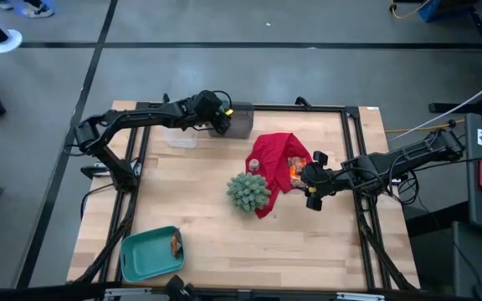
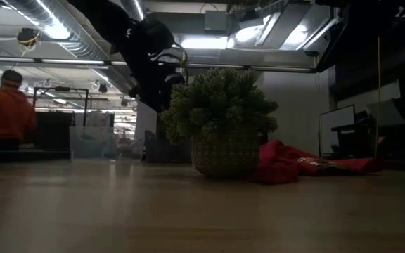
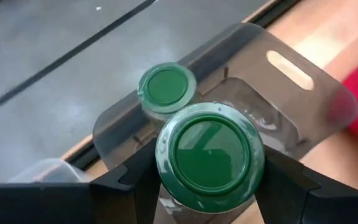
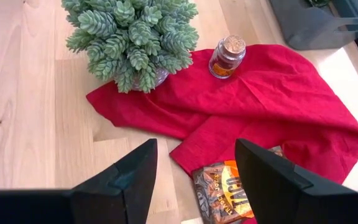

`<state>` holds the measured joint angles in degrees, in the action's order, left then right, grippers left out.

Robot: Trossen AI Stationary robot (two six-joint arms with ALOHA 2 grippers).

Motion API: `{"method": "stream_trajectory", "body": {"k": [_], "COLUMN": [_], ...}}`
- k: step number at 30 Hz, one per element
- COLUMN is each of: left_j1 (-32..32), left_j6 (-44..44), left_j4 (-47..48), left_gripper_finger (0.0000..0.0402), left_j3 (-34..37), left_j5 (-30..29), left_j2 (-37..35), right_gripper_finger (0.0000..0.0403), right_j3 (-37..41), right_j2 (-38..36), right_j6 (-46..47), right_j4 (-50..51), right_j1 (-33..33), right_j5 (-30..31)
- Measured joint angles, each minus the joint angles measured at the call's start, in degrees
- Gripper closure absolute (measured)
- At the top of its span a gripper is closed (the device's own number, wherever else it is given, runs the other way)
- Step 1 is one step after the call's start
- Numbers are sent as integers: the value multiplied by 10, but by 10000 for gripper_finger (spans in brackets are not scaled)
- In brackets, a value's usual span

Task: Sort spices by type
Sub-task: Put the green spice bottle into the black bin

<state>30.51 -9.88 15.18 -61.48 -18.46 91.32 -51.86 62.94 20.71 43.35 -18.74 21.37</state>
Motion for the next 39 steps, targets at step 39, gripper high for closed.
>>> {"method": "stream_trajectory", "body": {"k": [39], "left_j1": [15], "left_j6": [-34], "left_j4": [-5], "left_gripper_finger": [149], "left_j3": [21], "left_j5": [3], "left_j2": [32], "right_gripper_finger": [187], "right_j3": [0], "right_j2": [52], "right_j6": [-5], "right_j4": [18], "right_j1": [0], "right_j5": [-3]}}
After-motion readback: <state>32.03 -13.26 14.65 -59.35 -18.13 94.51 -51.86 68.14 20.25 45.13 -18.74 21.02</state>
